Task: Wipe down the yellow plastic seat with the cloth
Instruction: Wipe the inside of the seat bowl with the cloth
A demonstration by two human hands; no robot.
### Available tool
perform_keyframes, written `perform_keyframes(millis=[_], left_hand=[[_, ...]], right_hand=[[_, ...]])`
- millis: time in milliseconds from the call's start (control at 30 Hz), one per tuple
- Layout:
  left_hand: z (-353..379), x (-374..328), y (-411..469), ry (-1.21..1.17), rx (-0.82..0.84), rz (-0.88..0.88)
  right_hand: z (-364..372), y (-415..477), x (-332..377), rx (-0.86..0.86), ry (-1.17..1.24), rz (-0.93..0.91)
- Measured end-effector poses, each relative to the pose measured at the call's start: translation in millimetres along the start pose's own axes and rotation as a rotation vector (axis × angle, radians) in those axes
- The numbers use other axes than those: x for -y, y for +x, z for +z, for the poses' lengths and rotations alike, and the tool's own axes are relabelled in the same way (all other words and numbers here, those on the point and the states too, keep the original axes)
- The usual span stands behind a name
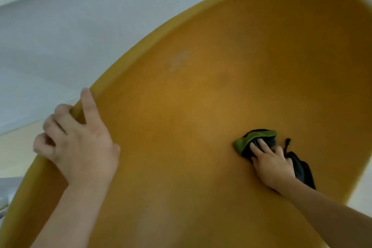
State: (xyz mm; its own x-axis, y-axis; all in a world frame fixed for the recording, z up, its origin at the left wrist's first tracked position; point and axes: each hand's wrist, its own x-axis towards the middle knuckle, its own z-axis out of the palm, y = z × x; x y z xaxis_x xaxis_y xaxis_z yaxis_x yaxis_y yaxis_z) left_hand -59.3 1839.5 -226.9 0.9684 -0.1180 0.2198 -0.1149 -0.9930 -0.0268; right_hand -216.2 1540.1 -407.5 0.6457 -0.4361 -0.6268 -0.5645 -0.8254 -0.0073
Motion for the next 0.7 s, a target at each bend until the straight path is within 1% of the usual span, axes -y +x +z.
perform_keyframes(millis=[67,100,133,200,267,333,400,467,533,600,633,700], left_hand=[[-0.2,0.1,-16.3,-0.021,0.022,-0.041],[-0.2,-0.5,-22.3,-0.023,0.034,-0.065],[-0.3,-1.3,-26.7,-0.021,0.046,-0.087],[-1.8,-1.8,-32.4,-0.010,0.062,-0.115],[-4.6,-5.1,-37.5,0.002,0.056,-0.114],[-4.5,-12.9,-45.7,0.026,0.052,-0.115],[1.0,-19.3,-52.6,0.051,0.037,-0.120],[9.7,-21.1,-54.5,0.059,-0.007,-0.121],[16.9,-19.1,-52.2,0.064,-0.050,-0.121],[27.7,-23.3,-52.0,0.099,-0.074,-0.106],[35.9,-31.5,-54.7,0.133,-0.050,-0.076],[64.2,-57.7,-58.9,0.163,0.077,0.047]], right_hand=[[1.8,-3.6,13.0,0.000,0.052,0.099],[7.8,-10.6,31.4,0.017,0.067,0.087],[17.9,-22.3,54.9,0.048,0.065,0.019],[45.0,-59.2,103.7,0.124,0.025,-0.240],[61.5,-89.8,126.3,0.200,-0.035,-0.454],[63.8,-87.7,116.5,0.143,-0.116,-0.608],[57.1,-57.8,86.7,0.008,-0.203,-0.692],[36.4,-13.2,52.2,-0.100,-0.228,-0.589],[6.6,27.5,18.2,-0.215,-0.214,-0.413],[-13.3,58.9,1.2,-0.322,-0.108,-0.260],[-17.5,66.5,5.9,-0.343,-0.018,-0.198],[-12.5,63.1,37.5,-0.385,0.162,-0.135]])
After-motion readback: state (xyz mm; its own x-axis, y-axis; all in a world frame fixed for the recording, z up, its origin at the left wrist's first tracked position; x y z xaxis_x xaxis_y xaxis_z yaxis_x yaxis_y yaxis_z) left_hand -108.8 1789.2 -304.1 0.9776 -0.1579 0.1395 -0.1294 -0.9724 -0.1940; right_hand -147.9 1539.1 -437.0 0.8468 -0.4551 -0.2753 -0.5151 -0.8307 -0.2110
